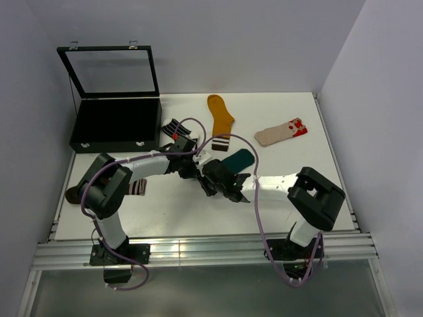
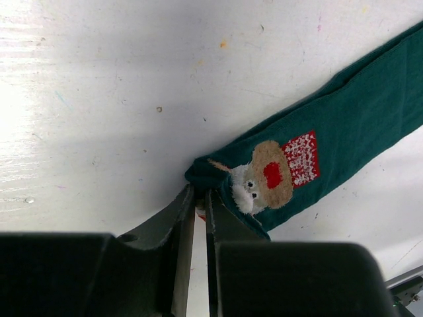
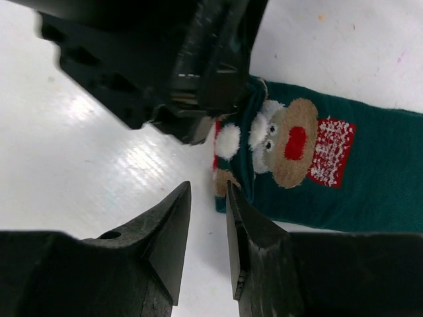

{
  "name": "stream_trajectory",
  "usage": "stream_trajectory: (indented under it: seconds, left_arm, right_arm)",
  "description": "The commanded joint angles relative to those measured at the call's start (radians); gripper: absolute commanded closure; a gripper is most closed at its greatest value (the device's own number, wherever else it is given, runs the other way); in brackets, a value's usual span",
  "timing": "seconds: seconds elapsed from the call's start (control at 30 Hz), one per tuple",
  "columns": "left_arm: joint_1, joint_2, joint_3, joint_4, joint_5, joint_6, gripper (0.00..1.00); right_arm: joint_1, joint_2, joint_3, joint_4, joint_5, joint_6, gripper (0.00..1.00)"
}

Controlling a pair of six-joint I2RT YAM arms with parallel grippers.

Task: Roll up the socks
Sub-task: Roll the sock at the center of the board.

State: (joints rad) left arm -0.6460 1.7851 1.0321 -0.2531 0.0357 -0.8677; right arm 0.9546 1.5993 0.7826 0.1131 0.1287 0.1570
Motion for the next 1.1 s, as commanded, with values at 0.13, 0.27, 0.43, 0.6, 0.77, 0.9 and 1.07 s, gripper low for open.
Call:
stream_trajectory:
  seconds: [0.13,0.27,0.43,0.6,0.77,0.9,1.07]
  left_arm:
    - [-0.011,0.034,0.014,-0.057,-0.031,0.036,0.84]
    - [-0.011,0.031,0.014,-0.057,-0.031,0.038,0.84]
    - [-0.011,0.027,0.014,-0.06,-0.031,0.039,0.84]
    - [-0.012,0.023,0.02,-0.07,-0.061,0.042,0.84]
    - [-0.012,0.007,0.02,-0.071,-0.08,0.032,0.84]
    - [-0.012,-0.019,0.014,-0.066,-0.112,0.019,0.83]
    - [-0.011,-0.038,0.019,-0.06,-0.14,0.001,0.8]
  right_arm:
    - [0.007,0.053,0.049,0.025,0.101,-0.005,0.65]
    - [0.007,0.07,0.056,0.013,0.117,-0.002,0.63]
    - [0.007,0.102,0.072,-0.016,0.123,0.001,0.62]
    - [0.007,0.128,0.083,-0.064,0.124,0.019,0.62]
    - [0.007,0.151,0.069,-0.105,0.143,0.073,0.62]
    - [0.01,0.165,0.057,-0.171,0.16,0.121,0.62]
    - [0.016,0.188,0.038,-0.204,0.161,0.167,0.8]
